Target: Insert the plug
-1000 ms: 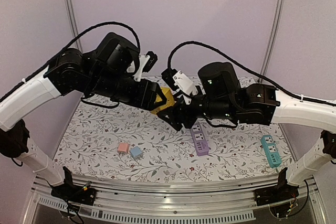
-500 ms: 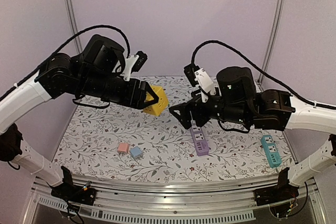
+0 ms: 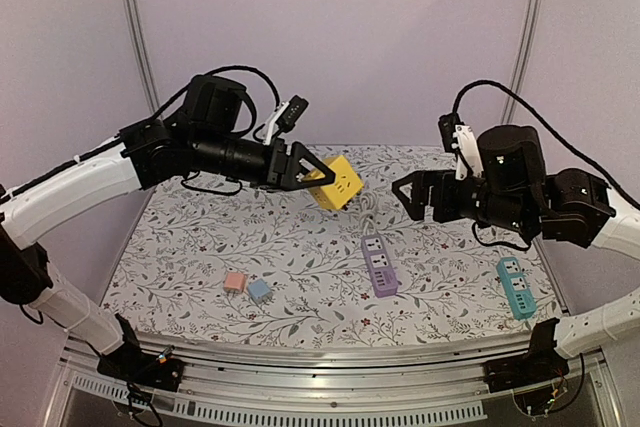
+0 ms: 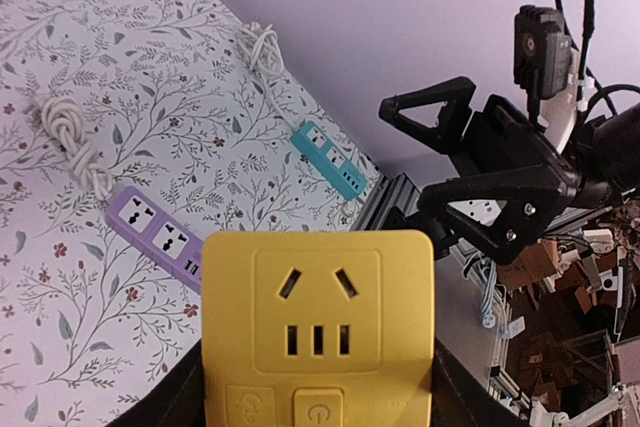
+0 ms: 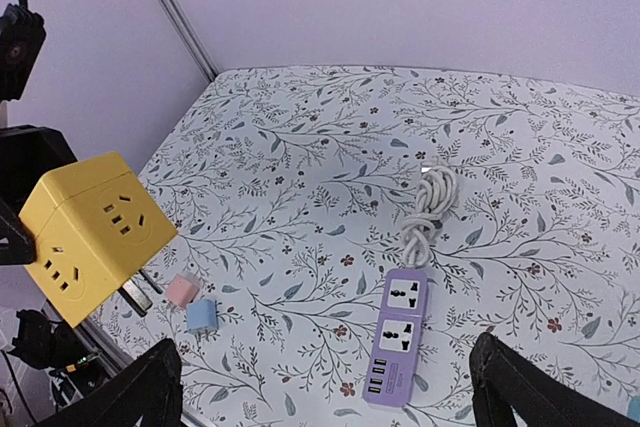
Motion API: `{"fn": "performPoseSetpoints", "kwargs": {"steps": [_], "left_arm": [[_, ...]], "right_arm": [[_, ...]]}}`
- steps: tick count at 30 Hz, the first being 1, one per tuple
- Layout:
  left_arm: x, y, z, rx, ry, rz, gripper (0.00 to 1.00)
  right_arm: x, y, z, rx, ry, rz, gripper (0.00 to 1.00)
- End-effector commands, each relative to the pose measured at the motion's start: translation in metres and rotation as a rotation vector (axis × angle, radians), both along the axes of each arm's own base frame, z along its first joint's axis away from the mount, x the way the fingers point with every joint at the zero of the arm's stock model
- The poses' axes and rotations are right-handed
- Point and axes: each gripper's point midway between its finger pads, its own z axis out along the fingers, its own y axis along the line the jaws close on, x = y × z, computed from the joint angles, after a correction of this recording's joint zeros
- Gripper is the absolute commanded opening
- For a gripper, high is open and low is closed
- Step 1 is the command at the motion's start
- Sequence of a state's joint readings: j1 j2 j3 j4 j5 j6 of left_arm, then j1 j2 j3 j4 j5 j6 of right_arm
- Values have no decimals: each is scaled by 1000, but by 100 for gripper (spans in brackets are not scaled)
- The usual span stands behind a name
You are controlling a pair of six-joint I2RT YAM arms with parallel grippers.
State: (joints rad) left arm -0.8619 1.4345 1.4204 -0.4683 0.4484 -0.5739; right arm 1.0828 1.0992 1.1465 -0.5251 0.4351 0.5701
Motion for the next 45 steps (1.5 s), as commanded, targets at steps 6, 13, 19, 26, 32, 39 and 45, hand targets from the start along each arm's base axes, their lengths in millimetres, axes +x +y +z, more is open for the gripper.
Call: {"fn": "performPoseSetpoints", "kwargs": {"steps": [6,13,19,26,32,39,45], "left_arm": [[43,-36,11,32,-254,-40,17],[69,-63,-9,127,-393,-87,20],[87,-88,-29,175,-444,-115,17],[103,-123,-39,165,-481,-140,8],[112,-143,-47,136,-526,-190,0],[121,-147,-63,159,-600,-280,0],[121,-145,-92,221,-657,-390,0]], "right_arm": [[23,-51,-45,-29,202,-78,99],[53,-78,-61,-5,277,-35,99],[72,-92,-81,10,350,-14,99],[69,-99,-97,-1,370,-32,99],[67,-113,-116,-41,368,-89,99],[68,-123,-120,-28,380,-163,99],[61,-133,-122,-43,389,-206,99]]}}
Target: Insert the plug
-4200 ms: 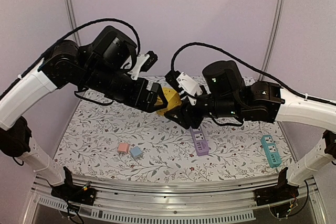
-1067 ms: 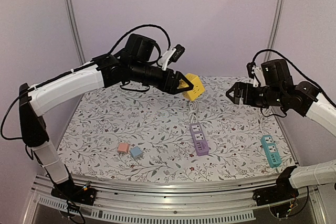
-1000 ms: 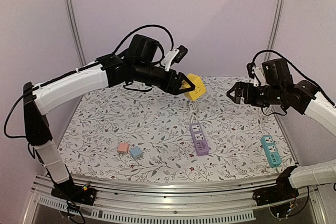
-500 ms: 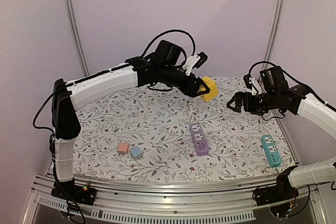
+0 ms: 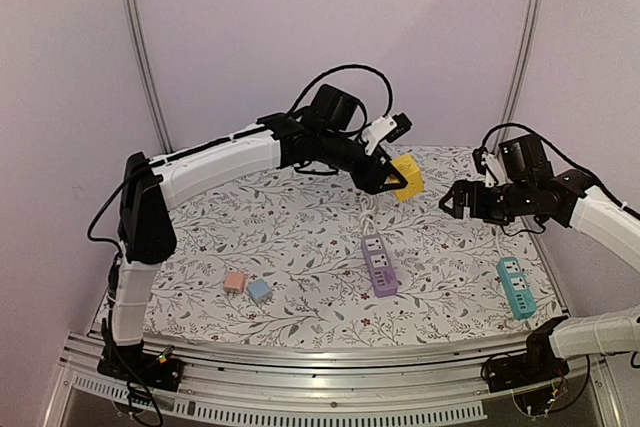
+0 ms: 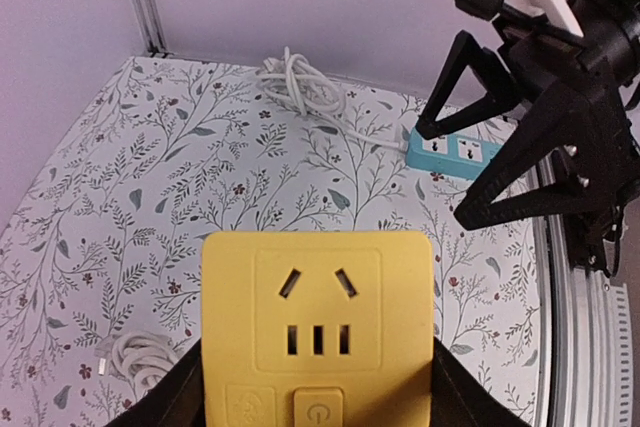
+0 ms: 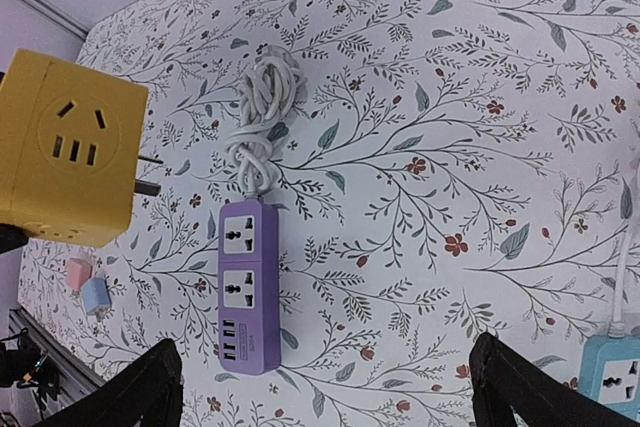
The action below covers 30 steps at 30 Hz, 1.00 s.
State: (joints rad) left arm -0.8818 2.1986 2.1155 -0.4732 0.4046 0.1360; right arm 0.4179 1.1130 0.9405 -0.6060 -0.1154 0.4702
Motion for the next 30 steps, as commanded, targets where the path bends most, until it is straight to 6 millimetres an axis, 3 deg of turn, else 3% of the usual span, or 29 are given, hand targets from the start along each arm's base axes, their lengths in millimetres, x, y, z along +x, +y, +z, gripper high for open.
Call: {"fn": "performPoseSetpoints", "kwargs": {"steps": [1,10,16,23,30], "left_arm": [[3,1,-18,45,-59,-94,0],[17,10,-62,173,-26,-95,0],[9,21,-85,238,29,-109,0],[-3,33,-98,278,53,-148,0],[1,40,-113,305,73,-138,0]], "right_arm": [[-8,-15,-1,-21,-3,-56,99],[-28,-26,1,-20,1,-82,99],[-34,-27,7,3,-8,-82,99],[-36,-25,7,12,-5,-73,99],[-37,-24,7,21,0,-72,99]]}}
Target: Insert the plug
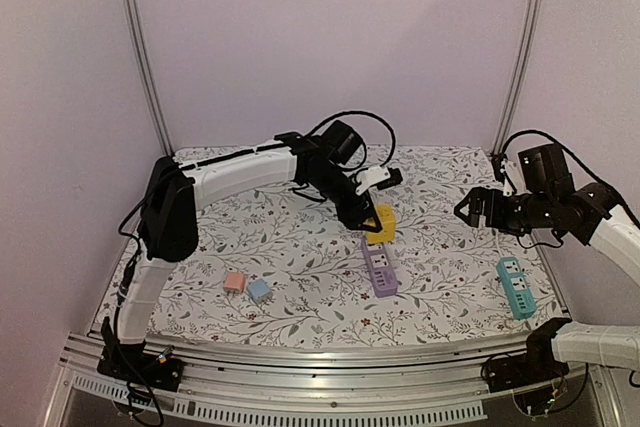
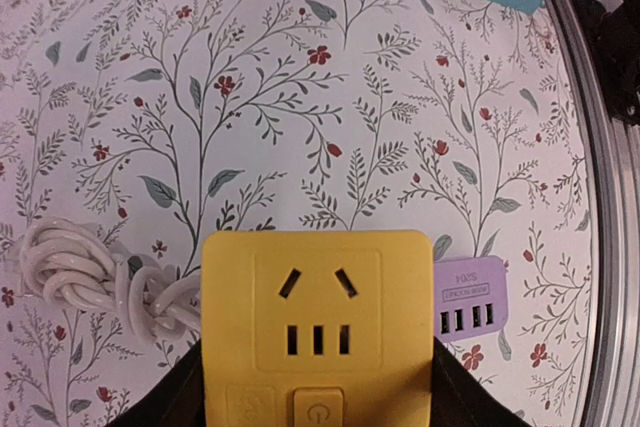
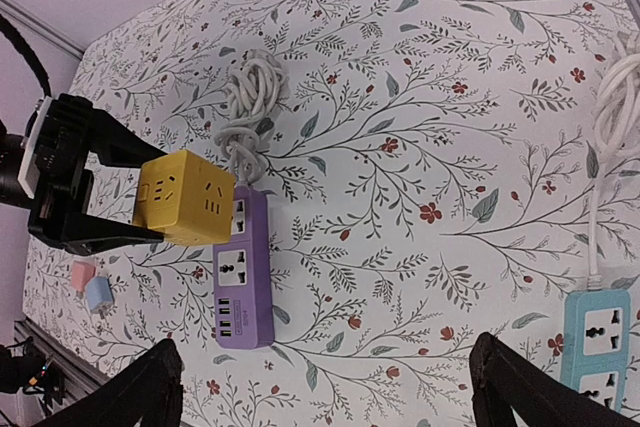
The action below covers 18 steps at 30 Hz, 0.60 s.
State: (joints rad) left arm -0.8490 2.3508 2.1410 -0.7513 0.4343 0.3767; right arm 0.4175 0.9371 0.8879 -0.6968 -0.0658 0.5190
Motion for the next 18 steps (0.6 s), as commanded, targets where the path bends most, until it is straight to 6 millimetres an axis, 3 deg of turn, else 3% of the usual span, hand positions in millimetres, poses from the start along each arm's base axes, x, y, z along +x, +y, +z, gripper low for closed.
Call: {"fn": "performPoseSetpoints", "kwargs": {"steps": [1,18], "left_arm": [[9,7,10,-17,-18,2,0],[6,6,-12,-4,22,0,0]], "right_arm": [[-6,-1,-5,11,26,-3,99],[-9,-4,-1,22,16,-22,99]]}}
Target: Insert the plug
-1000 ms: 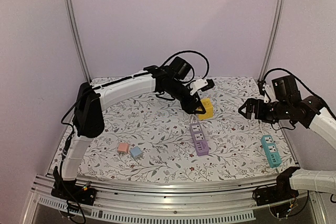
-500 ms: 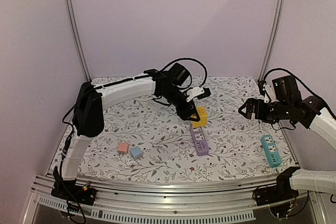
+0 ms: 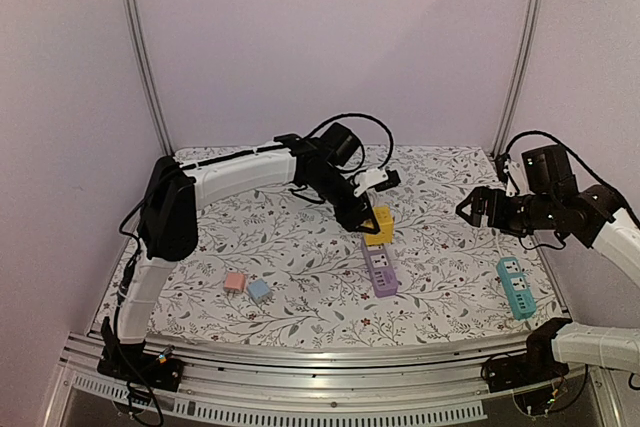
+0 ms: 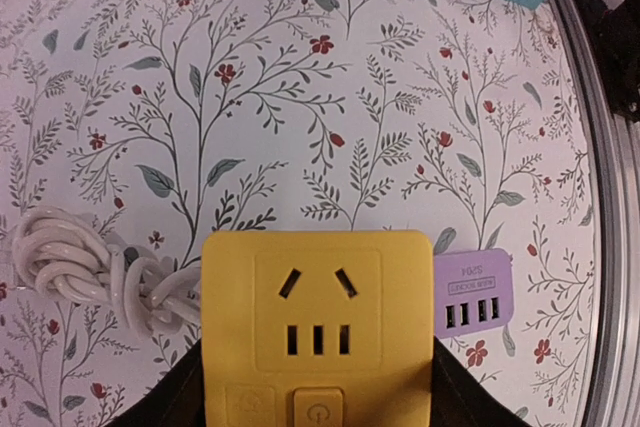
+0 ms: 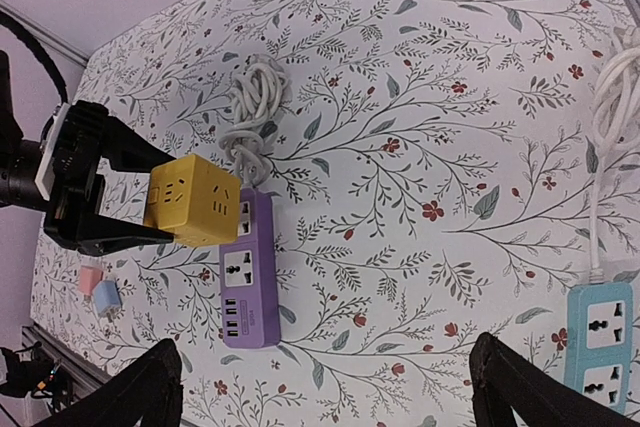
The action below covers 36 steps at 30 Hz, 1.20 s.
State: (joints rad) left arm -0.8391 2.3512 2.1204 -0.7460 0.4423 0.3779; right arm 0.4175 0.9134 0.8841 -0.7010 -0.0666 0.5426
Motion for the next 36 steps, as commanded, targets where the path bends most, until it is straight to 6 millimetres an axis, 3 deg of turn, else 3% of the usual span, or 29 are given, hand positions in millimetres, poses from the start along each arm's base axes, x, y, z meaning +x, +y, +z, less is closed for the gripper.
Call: {"fn": "performPoseSetpoints", "kwargs": {"steps": [1,12,28,36], "left_arm": [[5,1,-7,-7,5,-3,0],[5,7,-22,12,26,-1,0],[18,-4,-22,-12,-4,20,0],[12,-2,-28,1,6,9,0]], "right_arm": [[-6,-3,-5,0,22,-6,99],[-6,-2,-8,-2,29,-1,99],[-7,-1,-8,2,30,8,99],[-6,-1,-9,0,30,7,99]]}}
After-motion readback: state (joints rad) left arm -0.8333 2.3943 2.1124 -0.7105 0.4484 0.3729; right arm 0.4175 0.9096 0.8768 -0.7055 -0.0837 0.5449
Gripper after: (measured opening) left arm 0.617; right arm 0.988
